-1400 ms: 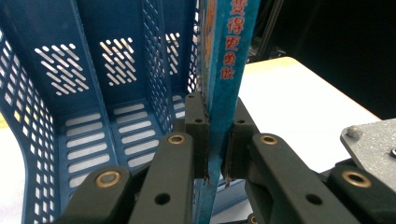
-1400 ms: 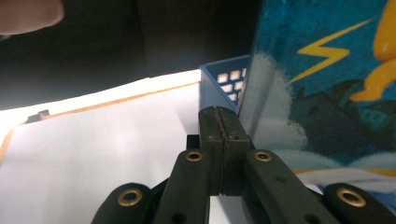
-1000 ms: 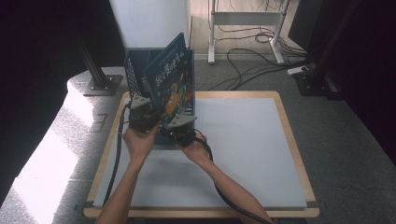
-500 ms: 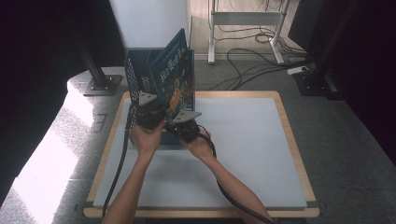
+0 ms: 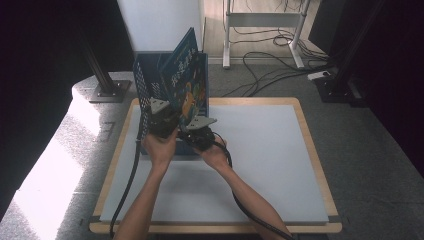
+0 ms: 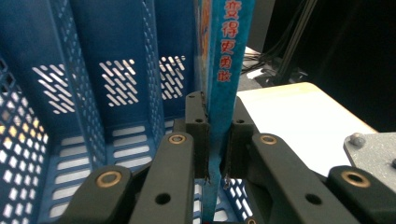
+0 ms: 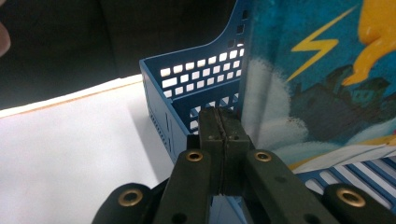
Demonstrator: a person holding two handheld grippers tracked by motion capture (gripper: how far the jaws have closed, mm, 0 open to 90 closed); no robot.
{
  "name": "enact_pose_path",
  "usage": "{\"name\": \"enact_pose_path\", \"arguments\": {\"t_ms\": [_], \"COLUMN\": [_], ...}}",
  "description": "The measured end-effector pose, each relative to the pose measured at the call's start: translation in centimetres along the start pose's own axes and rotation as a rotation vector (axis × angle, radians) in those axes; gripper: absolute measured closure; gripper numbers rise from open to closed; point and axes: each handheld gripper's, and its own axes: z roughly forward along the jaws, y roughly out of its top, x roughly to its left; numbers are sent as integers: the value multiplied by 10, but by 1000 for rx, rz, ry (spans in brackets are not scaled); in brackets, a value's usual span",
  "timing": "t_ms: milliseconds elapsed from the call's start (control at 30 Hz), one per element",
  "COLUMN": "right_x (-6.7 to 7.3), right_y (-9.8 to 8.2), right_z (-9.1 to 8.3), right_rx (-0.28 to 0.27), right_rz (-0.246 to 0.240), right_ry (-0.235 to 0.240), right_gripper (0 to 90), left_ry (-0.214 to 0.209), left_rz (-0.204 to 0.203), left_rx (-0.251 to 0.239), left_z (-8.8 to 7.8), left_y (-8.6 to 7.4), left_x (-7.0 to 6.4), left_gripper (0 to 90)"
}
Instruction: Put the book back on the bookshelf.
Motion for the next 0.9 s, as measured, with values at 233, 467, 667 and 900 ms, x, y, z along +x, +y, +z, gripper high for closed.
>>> {"name": "enact_pose_path", "arguments": {"t_ms": [233, 467, 667, 900], "right_x": [-7, -8, -7, -5], "right_y": [-8, -10, -15, -22], "right_z": [2, 4, 6, 9], "right_rx": [1, 6, 19, 24], "right_rz": [29, 53, 64, 71], "right_ry": [1, 17, 37, 43], "right_gripper": [888, 887, 887, 885], "left_ry": [7, 15, 23, 18], "left_rz": [15, 34, 38, 29], "left_rx": [5, 6, 22, 74], "left_z": [9, 8, 9, 24], "left_y": [-5, -10, -16, -30], "left_x": [-3, -5, -5, -3], "left_gripper": [835, 835, 835, 835]}}
